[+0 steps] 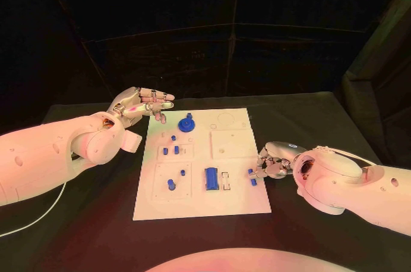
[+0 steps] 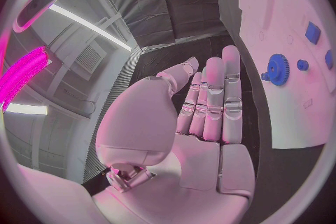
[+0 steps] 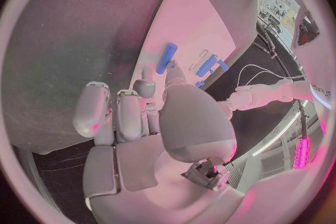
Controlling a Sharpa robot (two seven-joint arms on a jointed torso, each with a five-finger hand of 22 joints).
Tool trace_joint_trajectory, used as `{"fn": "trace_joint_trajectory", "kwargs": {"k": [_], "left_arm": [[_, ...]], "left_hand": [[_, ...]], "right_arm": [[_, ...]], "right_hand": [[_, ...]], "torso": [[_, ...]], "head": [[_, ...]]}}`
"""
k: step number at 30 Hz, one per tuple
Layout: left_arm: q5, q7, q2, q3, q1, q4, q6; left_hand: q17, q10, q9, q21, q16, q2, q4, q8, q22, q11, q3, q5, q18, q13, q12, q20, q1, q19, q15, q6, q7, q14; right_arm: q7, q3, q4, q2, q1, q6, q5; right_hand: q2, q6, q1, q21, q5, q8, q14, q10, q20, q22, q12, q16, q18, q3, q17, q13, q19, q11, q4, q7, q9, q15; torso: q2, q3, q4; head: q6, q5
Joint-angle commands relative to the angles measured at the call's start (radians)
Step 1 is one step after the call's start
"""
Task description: Assemble the parts on the task board
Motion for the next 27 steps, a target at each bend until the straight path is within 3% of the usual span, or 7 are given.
{"fn": "trace_joint_trajectory", "kwargs": {"k": [1, 10, 21, 27], "left_arm": [[0.002, 0.007, 0.0, 0.0, 0.001, 0.002, 0.012], [0.002, 0.006, -0.001, 0.0, 0.001, 0.0, 0.013], [0.002, 0.005, -0.001, 0.0, 0.001, -0.001, 0.014], [0.002, 0.002, -0.002, 0.0, 0.001, -0.001, 0.016]], "left_hand": [[-0.001, -0.006, 0.0, -0.006, 0.003, 0.007, -0.006, 0.005, -0.001, 0.001, 0.001, 0.001, 0.014, -0.001, 0.007, 0.006, -0.001, 0.002, 0.0, -0.004, 0.001, -0.006], [-0.001, -0.006, 0.0, -0.006, 0.003, 0.007, -0.006, 0.005, -0.001, 0.001, 0.001, 0.001, 0.014, -0.001, 0.007, 0.006, -0.001, 0.002, 0.0, -0.004, 0.001, -0.006], [-0.001, -0.006, 0.0, -0.006, 0.003, 0.007, -0.006, 0.005, -0.001, 0.001, 0.001, 0.001, 0.014, -0.001, 0.007, 0.006, -0.001, 0.002, 0.0, -0.004, 0.001, -0.006], [-0.001, -0.006, 0.0, -0.006, 0.003, 0.007, -0.006, 0.005, -0.001, 0.001, 0.001, 0.001, 0.014, -0.001, 0.007, 0.006, -0.001, 0.002, 0.0, -0.004, 0.001, -0.006]], "right_arm": [[-0.026, 0.0, -0.003, 0.007, 0.0, 0.043, -0.075], [-0.027, -0.001, -0.005, 0.039, -0.006, 0.123, -0.198], [-0.041, -0.001, -0.006, 0.054, -0.012, 0.175, -0.252], [-0.057, -0.001, -0.008, 0.057, -0.012, 0.247, -0.308]], "right_hand": [[0.005, 0.01, 0.02, -0.005, 0.003, -0.005, 0.037, -0.007, -0.001, -0.001, -0.005, -0.005, -0.01, 0.0, -0.002, 0.0, -0.008, -0.003, -0.011, 0.0, 0.002, 0.001], [-0.009, 0.013, 0.041, -0.003, 0.003, -0.009, 0.037, -0.007, -0.001, 0.005, -0.007, -0.007, -0.012, -0.01, -0.002, 0.002, -0.006, -0.003, -0.032, 0.0, 0.006, 0.001], [-0.001, 0.015, 0.068, -0.007, 0.007, -0.013, 0.036, -0.012, -0.001, 0.001, -0.015, -0.012, -0.011, -0.005, -0.007, -0.002, -0.008, -0.004, -0.053, 0.0, 0.01, 0.001], [-0.007, 0.0, 0.094, -0.024, -0.016, -0.028, 0.029, -0.036, 0.001, -0.024, -0.048, -0.031, -0.007, -0.001, -0.032, -0.03, -0.02, 0.002, -0.079, 0.007, 0.01, 0.005]], "torso": [[0.0, -0.0003, -0.0007], [0.0, -0.0004, -0.0001], [0.0, -0.0009, -0.0003], [0.0, -0.0005, 0.0004]], "head": [[-0.002, 0.0], [-0.003, 0.0], [-0.008, 0.001], [-0.01, 0.001]]}}
